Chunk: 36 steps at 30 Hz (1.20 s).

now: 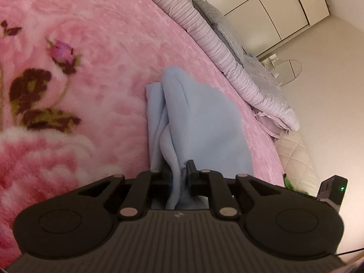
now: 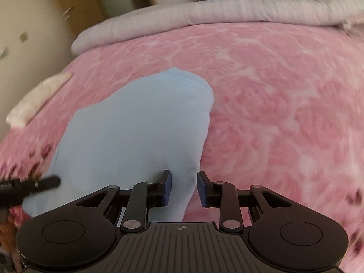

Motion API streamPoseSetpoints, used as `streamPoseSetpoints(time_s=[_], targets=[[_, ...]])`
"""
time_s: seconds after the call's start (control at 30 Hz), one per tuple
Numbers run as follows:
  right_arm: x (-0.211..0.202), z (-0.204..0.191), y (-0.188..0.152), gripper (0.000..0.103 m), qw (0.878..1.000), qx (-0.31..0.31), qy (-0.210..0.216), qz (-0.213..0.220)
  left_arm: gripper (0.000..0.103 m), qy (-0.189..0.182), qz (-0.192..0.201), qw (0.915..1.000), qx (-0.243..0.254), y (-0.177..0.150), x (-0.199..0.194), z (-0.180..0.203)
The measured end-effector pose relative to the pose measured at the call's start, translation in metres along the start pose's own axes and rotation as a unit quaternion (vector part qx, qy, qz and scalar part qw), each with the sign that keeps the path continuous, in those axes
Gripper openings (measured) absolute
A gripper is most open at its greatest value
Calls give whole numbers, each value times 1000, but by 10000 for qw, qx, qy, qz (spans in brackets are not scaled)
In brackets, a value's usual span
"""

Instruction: Fold clothes

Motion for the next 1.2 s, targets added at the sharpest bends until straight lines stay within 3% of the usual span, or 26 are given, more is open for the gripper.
streamPoseSetpoints(time_s=[0.13,0.23,0.33,0.43,0.53,0.73,1.03,1.13,1.2], targets=[[-7,23,28,30,9990,226,392,-48,32,-206,-84,9994,-279,26,-1,5],[0,38,48,30,9967,563,584,-73,37,-195,-103,9992,-344,52,18,3],[18,49,57,30,9932,924,675,-208,35,-213,-116,9986,-464,72,43,-5],[31,46,58,30,9927,984,673,-190,5,-292,-73,9993,-230,81,57,0],[38,37,59,30,9934,897,711,-87,5,-166,58,9995,256,81,50,2],[56,13,60,30,9993,131,352,51,7,296,34,9991,309,71,55,-22],[54,12,56,31,9997,239,91,-4,14,526,41,9980,355,67,46,-10],[52,10,54,33,9997,259,-44,28,25,729,168,9967,302,66,33,-10],[49,7,53,34,9998,165,-145,38,26,900,253,9951,335,63,22,-9]])
Point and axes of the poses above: each gripper's, at about its wrist camera, not at the fingertips, and x roughly the way its jaws point, z to its right, y to its top, the point moved 7 cm from there along x, roughly the way its jaws point, and after that the axes turned 5 degrees about -y, right-handed, at the moved point
